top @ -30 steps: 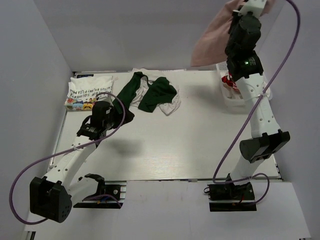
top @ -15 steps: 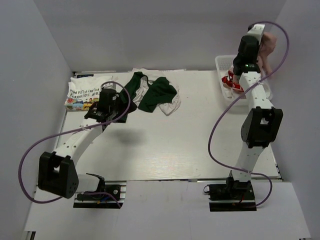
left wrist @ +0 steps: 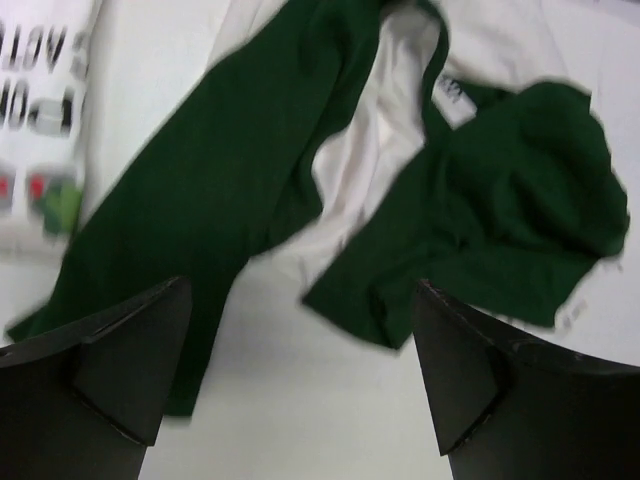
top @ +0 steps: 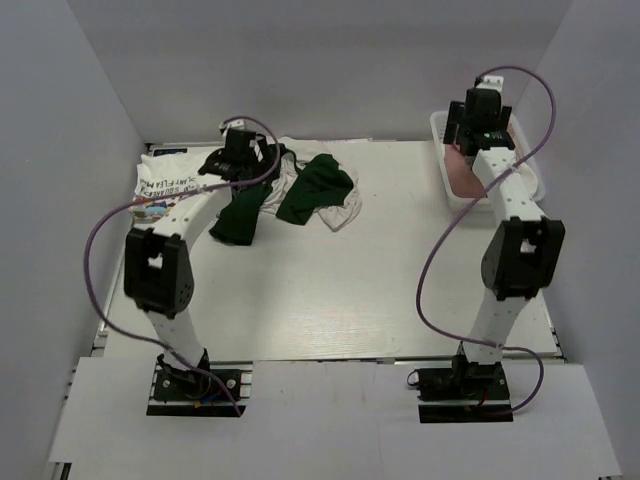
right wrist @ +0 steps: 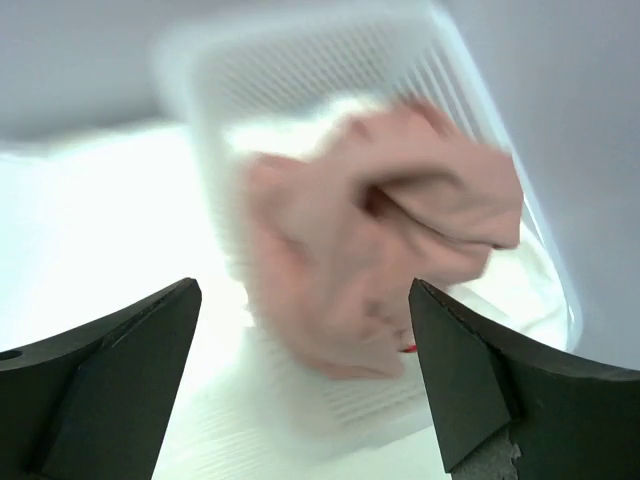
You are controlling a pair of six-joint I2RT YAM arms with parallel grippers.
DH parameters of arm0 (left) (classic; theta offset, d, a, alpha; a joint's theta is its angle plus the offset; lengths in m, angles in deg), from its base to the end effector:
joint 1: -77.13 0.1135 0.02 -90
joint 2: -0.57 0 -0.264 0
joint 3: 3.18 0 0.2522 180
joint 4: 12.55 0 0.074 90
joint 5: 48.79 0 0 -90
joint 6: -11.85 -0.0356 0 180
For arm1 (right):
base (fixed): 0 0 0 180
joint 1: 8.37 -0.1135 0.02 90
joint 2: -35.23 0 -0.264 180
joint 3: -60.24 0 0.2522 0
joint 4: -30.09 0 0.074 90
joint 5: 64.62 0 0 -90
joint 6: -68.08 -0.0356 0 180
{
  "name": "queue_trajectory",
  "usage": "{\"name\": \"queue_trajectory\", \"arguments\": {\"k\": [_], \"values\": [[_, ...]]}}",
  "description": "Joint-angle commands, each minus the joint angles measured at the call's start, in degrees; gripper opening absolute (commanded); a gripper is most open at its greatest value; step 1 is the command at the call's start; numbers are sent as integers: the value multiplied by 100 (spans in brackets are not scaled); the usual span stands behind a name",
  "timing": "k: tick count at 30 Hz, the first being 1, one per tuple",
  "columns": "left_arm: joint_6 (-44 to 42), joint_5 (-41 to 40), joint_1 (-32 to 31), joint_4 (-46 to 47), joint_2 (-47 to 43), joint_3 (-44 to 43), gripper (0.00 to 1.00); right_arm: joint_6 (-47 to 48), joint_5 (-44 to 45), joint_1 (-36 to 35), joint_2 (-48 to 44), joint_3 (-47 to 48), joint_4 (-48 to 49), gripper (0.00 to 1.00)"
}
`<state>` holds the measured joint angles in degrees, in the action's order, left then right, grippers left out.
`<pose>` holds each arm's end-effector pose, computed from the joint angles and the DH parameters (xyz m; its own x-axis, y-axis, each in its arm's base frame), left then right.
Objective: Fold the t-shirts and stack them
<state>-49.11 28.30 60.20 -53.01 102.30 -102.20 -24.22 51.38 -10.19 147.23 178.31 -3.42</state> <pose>0.3896 -0.1103 0.2857 -0.6343 -0.3015 -0.7118 -0.2058 0.9534 -0.2204 0.4640 -0.0009 0.3361 -0.4458 0.0219 -0.8949 0.3785 0.9106 -0.1662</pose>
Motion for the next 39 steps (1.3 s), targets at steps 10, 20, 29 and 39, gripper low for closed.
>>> {"name": "queue_trajectory", "arguments": {"k": [10,20,29,39], "values": [[-1006,893,304,-222,3790,-4622,100,644,-3484,-1399,-278,26,578,90],[-803,1000,524,1176,4442,-4700,100,1084,-4259,-1900,1376,1047,945,90],[-795,1641,524,1958,5057,-4535,98,380,-4552,-2173,2649,1951,947,90],[-434,1862,524,2318,4892,-4554,0,432,-3989,-2261,2784,2084,1009,0]]}}
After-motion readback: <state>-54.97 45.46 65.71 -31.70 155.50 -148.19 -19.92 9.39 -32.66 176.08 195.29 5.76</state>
